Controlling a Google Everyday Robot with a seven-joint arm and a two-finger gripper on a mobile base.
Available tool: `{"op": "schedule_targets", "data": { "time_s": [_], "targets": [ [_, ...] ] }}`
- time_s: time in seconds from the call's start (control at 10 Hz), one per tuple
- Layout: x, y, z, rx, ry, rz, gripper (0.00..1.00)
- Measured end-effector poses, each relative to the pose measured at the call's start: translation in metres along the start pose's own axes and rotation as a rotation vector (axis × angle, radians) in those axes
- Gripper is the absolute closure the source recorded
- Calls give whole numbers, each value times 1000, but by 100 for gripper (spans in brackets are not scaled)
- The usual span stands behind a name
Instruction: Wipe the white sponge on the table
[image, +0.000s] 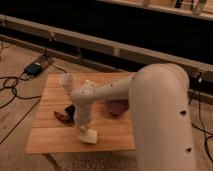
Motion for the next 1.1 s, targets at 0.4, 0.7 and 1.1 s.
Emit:
{"op": "schedule_targets", "data": {
  "time_s": [0.4,0.7,1.1],
  "targets": [
    [6,-49,7,8,15,119,100],
    [-4,-82,8,24,2,197,100],
    [-19,-118,7,64,-18,262,100]
  ]
}}
